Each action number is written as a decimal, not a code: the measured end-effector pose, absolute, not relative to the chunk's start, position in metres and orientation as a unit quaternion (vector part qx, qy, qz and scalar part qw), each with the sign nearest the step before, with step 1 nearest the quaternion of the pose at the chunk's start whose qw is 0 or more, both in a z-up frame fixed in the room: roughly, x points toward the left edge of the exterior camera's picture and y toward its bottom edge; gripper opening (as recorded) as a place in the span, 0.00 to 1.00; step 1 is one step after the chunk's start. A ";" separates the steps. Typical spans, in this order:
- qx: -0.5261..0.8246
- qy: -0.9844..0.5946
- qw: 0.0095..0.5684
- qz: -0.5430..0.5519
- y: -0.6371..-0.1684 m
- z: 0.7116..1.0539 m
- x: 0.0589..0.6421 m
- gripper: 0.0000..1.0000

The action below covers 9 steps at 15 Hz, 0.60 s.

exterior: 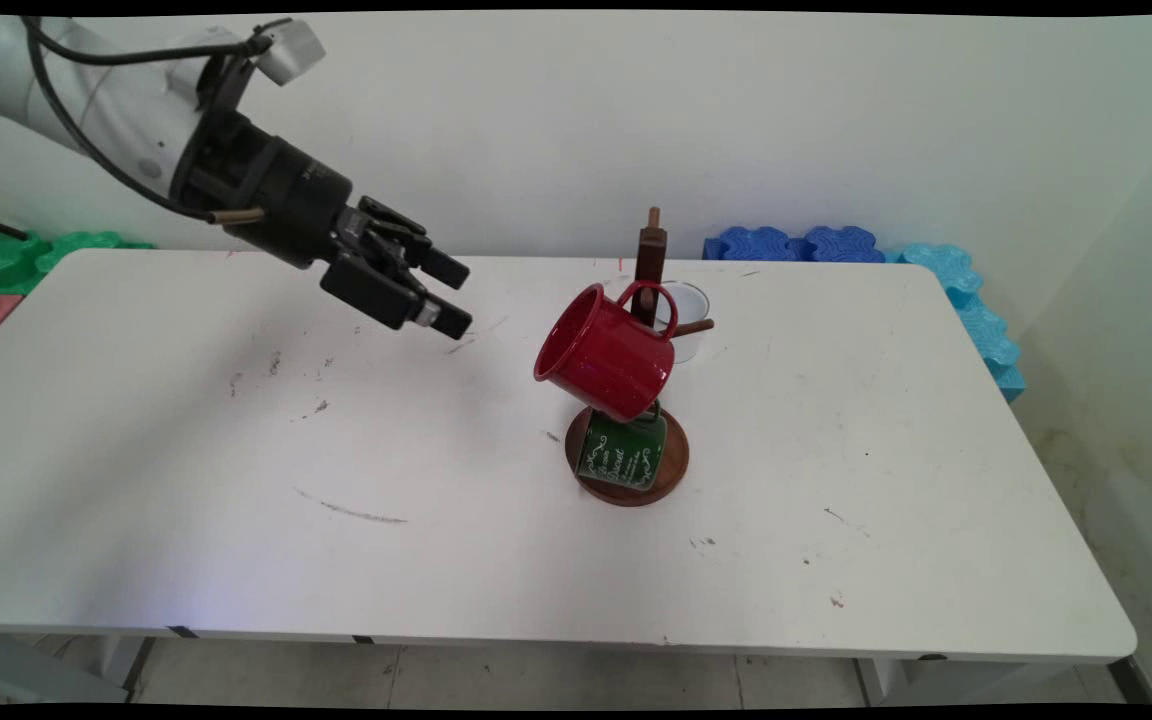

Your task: Pick up the red mug from the rack

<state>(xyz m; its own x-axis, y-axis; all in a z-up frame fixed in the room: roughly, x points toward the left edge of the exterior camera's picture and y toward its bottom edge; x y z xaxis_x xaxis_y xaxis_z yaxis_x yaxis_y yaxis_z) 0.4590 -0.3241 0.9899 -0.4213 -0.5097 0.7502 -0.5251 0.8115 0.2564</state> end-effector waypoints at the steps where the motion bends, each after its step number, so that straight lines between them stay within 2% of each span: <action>1: 0.307 -0.842 0.444 0.007 -0.324 0.989 0.458 1.00; 9: 0.305 -0.827 0.473 -0.006 -0.324 0.973 0.443 1.00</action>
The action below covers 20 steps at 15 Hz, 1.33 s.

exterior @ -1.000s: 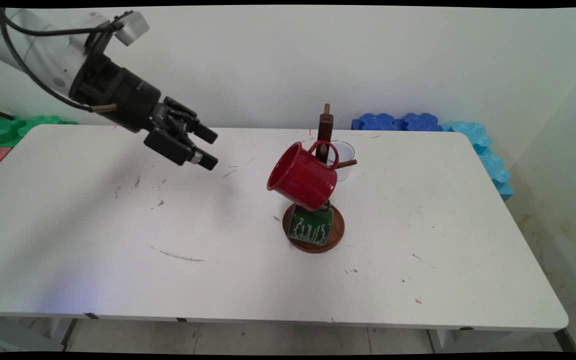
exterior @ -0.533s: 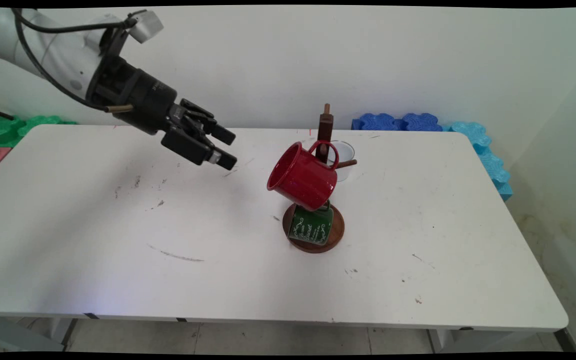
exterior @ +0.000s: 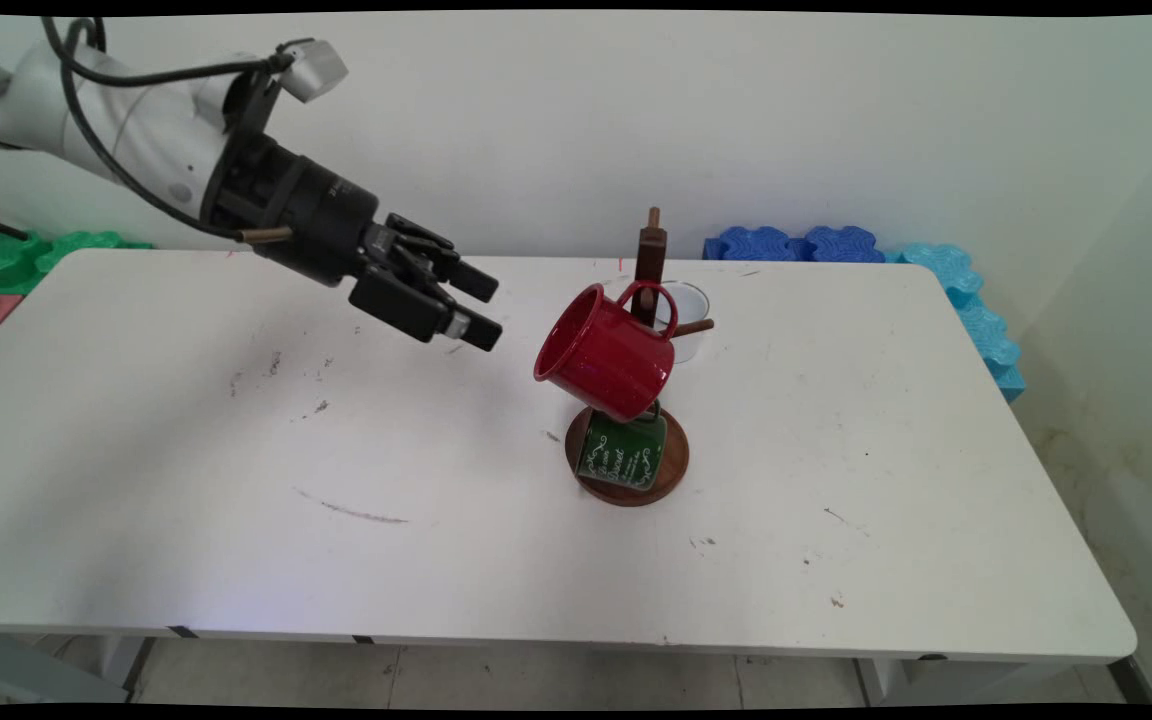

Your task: Pick up the red mug from the rack

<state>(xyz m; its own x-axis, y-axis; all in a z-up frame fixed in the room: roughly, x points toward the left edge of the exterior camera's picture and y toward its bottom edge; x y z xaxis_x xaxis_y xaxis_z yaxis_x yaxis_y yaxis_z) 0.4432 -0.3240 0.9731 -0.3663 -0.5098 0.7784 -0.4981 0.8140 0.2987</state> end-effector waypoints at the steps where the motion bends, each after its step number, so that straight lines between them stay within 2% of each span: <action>1: 0.304 -0.825 0.475 -0.007 -0.324 0.971 0.441 1.00; 20: 0.286 -0.820 0.495 -0.006 -0.338 0.941 0.407 1.00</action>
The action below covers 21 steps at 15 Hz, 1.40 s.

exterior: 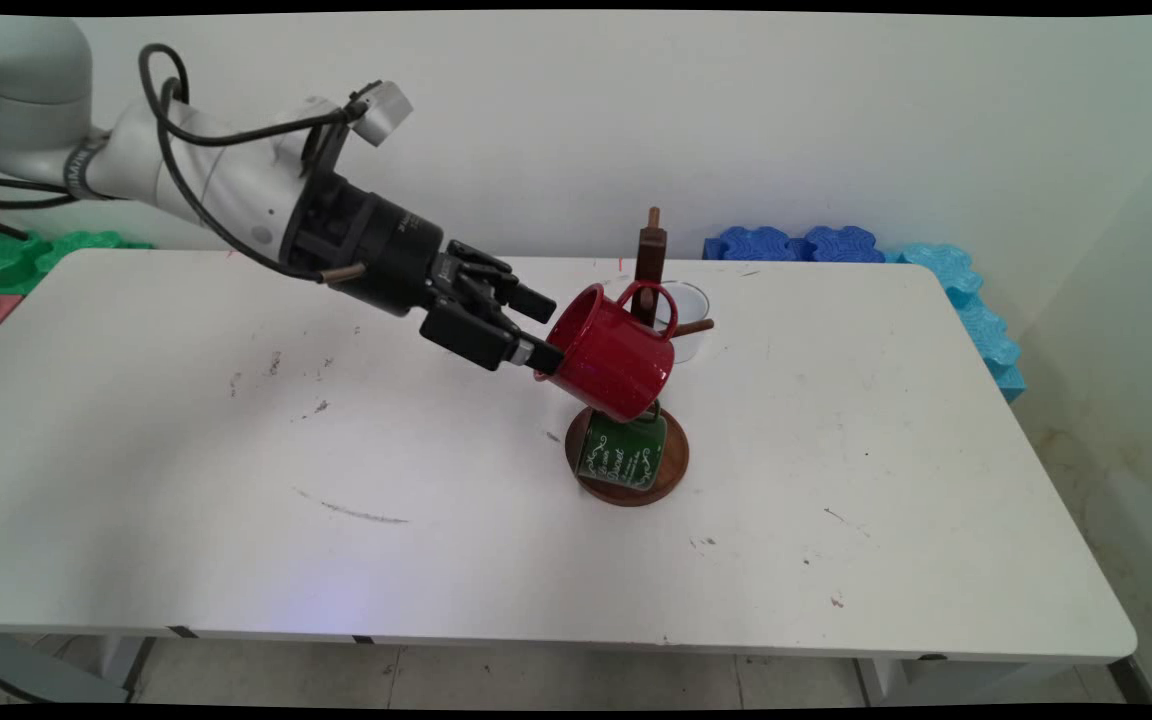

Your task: Pick up the red mug from the rack

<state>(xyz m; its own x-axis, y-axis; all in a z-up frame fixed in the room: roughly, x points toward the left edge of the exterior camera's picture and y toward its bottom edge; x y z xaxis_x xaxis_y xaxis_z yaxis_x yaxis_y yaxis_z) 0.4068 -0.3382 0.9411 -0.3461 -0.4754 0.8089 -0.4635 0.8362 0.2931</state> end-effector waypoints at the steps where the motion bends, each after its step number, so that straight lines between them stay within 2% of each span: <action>1: 0.286 -0.820 0.495 -0.006 -0.339 0.941 0.406 1.00; 21: 0.287 -0.827 0.483 -0.002 -0.357 0.947 0.384 1.00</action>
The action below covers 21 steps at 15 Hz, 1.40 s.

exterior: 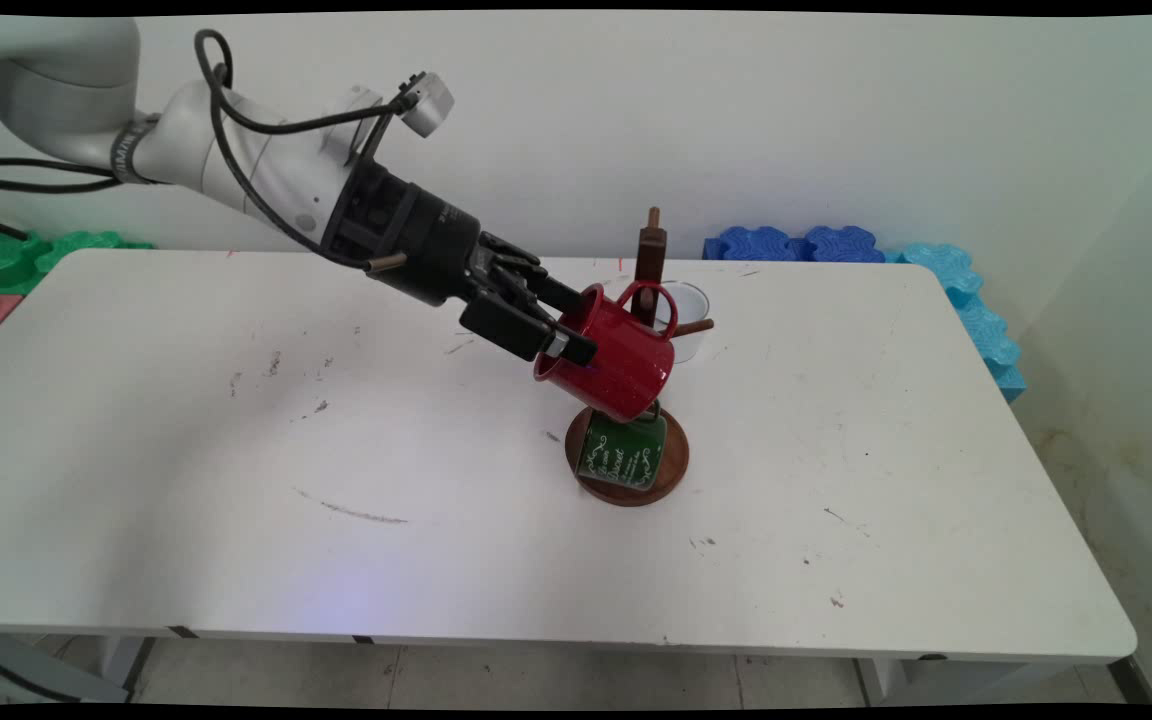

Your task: Pick up the red mug from the rack, then place the picked object on the table

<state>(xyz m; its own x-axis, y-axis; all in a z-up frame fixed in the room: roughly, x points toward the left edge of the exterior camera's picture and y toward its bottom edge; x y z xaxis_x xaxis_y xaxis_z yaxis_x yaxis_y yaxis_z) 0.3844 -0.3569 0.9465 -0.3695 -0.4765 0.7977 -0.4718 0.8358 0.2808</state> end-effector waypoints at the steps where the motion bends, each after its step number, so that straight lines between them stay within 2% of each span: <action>1: 0.287 -0.828 0.482 -0.003 -0.357 0.947 0.384 1.00; 3: 0.287 -0.828 0.481 -0.004 -0.358 0.947 0.382 1.00; 4: 0.288 -0.829 0.480 -0.004 -0.359 0.947 0.381 0.00; 21: 0.279 -0.833 0.477 -0.004 -0.359 0.951 0.373 0.00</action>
<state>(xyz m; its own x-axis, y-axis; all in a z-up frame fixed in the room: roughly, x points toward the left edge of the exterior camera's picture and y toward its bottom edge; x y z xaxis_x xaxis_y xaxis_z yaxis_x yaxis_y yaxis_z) 0.3734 -0.3589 0.9515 -0.3888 -0.4692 0.7929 -0.4611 0.8441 0.2735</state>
